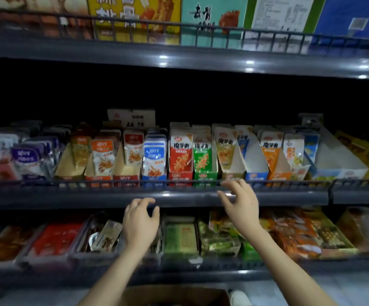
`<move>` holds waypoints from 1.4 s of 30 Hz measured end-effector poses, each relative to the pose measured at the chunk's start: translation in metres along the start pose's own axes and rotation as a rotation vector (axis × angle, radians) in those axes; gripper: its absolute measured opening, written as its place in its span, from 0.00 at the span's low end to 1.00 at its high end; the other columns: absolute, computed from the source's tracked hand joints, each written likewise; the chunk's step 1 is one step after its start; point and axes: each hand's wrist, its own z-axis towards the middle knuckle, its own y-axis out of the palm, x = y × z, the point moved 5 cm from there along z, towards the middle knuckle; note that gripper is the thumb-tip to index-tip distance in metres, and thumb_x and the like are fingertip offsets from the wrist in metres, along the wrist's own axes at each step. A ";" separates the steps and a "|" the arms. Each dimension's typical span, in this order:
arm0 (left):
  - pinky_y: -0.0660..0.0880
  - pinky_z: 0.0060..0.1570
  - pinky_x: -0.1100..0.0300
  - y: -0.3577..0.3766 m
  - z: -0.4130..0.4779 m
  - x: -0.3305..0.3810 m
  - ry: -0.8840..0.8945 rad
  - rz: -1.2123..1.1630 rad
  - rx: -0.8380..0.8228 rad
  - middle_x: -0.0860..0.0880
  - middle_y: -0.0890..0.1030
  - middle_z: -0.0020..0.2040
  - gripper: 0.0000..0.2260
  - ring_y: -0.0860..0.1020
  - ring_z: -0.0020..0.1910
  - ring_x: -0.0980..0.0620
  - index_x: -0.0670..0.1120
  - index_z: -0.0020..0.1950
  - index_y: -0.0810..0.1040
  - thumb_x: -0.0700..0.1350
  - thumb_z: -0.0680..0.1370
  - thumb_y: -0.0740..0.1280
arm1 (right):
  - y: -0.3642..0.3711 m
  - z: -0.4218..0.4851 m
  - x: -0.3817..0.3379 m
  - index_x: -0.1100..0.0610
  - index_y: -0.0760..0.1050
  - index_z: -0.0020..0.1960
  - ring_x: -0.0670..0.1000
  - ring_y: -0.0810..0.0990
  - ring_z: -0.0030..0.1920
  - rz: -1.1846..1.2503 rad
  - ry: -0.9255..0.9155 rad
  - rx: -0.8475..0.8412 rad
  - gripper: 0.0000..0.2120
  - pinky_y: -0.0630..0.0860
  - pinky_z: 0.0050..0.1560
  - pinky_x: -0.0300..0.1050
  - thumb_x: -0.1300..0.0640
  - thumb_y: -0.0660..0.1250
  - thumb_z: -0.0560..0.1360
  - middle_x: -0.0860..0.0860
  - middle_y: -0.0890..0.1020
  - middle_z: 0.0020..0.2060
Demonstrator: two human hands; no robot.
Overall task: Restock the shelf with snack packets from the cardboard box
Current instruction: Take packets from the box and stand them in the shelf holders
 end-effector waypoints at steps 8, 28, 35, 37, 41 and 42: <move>0.73 0.43 0.53 0.013 -0.115 -0.135 -0.181 0.142 -0.240 0.43 0.81 0.48 0.06 0.78 0.48 0.41 0.43 0.51 0.81 0.41 0.74 0.69 | 0.073 -0.160 0.005 0.54 0.79 0.54 0.52 0.80 0.52 0.011 0.250 -0.758 0.09 0.69 0.44 0.42 0.51 0.67 0.76 0.51 0.82 0.50; 0.75 0.52 0.50 0.082 -0.257 -0.292 -0.457 0.063 -0.351 0.44 0.82 0.55 0.19 0.79 0.53 0.42 0.47 0.69 0.71 0.47 0.79 0.63 | 0.231 -0.424 0.067 0.56 0.72 0.65 0.55 0.79 0.55 0.155 0.850 -1.000 0.20 0.74 0.46 0.45 0.54 0.69 0.75 0.54 0.79 0.59; 0.73 0.54 0.52 0.095 -0.260 -0.301 -0.430 -0.001 -0.318 0.45 0.78 0.59 0.21 0.76 0.57 0.45 0.46 0.70 0.68 0.53 0.79 0.61 | 0.254 -0.416 0.083 0.55 0.66 0.72 0.57 0.64 0.72 -0.194 0.567 -0.931 0.28 0.64 0.69 0.53 0.47 0.68 0.75 0.55 0.66 0.73; 0.74 0.55 0.49 0.098 -0.264 -0.304 -0.417 -0.007 -0.315 0.45 0.77 0.61 0.24 0.76 0.59 0.46 0.45 0.71 0.66 0.54 0.77 0.61 | 0.261 -0.418 0.097 0.52 0.60 0.75 0.55 0.56 0.76 -0.268 0.577 -1.075 0.30 0.57 0.73 0.53 0.44 0.63 0.77 0.54 0.59 0.76; 0.75 0.55 0.44 0.100 -0.266 -0.306 -0.424 0.010 -0.291 0.46 0.76 0.64 0.23 0.75 0.61 0.45 0.46 0.72 0.64 0.52 0.79 0.63 | 0.265 -0.438 0.090 0.49 0.55 0.77 0.55 0.51 0.77 -0.225 0.522 -1.359 0.28 0.61 0.71 0.56 0.42 0.56 0.80 0.52 0.52 0.78; 0.74 0.55 0.43 0.100 -0.266 -0.305 -0.427 0.024 -0.286 0.46 0.75 0.64 0.23 0.75 0.61 0.45 0.46 0.72 0.64 0.50 0.79 0.64 | 0.263 -0.440 0.083 0.49 0.57 0.77 0.55 0.53 0.77 -0.194 0.475 -1.384 0.27 0.64 0.70 0.55 0.43 0.56 0.80 0.52 0.53 0.78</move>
